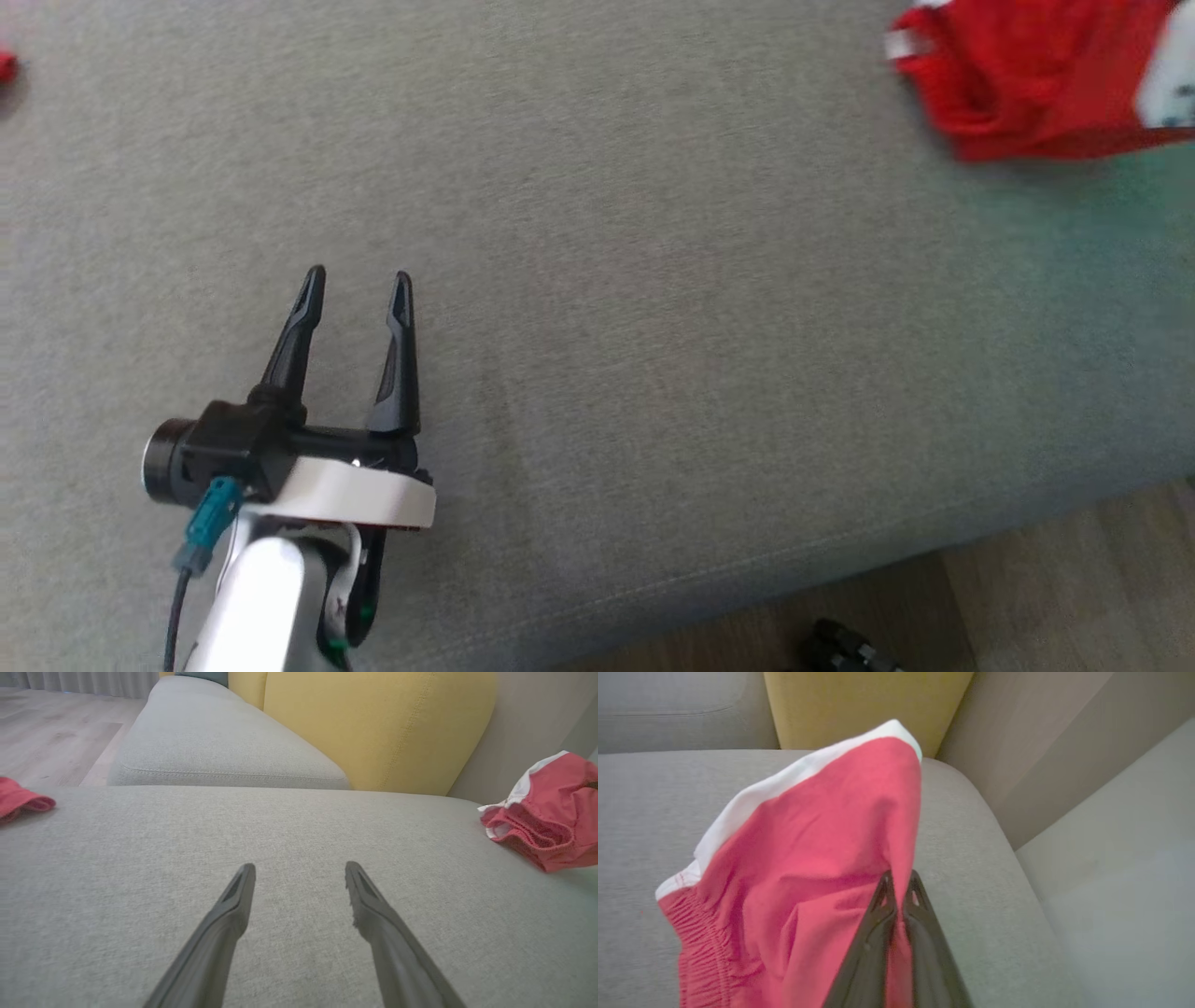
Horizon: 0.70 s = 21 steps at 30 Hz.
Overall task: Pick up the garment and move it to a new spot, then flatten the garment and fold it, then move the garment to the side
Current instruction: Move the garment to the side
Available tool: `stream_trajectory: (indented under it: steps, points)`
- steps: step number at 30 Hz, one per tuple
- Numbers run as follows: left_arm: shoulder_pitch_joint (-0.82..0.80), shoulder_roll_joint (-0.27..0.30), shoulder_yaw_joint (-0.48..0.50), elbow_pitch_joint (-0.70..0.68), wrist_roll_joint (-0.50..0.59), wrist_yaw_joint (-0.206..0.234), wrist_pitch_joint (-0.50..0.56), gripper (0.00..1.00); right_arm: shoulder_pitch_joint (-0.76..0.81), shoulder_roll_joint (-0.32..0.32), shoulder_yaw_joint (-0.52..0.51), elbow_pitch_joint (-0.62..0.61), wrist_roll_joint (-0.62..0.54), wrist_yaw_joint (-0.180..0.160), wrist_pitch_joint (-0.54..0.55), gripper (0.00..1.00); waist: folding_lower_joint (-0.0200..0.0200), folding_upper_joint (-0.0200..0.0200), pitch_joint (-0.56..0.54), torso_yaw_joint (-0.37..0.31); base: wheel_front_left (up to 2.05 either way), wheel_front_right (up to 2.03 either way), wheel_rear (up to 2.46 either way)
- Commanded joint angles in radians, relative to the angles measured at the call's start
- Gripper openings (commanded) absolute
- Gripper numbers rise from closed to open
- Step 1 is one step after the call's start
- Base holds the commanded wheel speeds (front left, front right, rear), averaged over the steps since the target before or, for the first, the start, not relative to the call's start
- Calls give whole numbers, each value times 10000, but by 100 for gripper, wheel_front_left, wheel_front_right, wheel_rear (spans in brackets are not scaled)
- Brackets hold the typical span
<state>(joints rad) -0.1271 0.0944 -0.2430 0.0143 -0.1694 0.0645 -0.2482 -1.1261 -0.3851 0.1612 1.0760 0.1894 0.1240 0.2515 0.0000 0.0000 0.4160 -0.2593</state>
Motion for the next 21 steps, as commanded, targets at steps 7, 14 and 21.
stream_trajectory:
  steps: [7,14,21]
  points:
    - [-256,74,236,-399,-22,48,-66,100,-720,-853,-1127,638,-1658,67,-373,0,0,0,261,534,0,0,0]
    - [-349,62,185,-384,-40,66,-89,100,-753,-847,-2190,780,-2926,67,-607,15,0,0,459,725,0,0,0]
    - [-440,50,156,-323,-75,82,-106,100,-623,-471,-3248,434,-4146,67,-647,100,0,0,511,739,0,0,0]
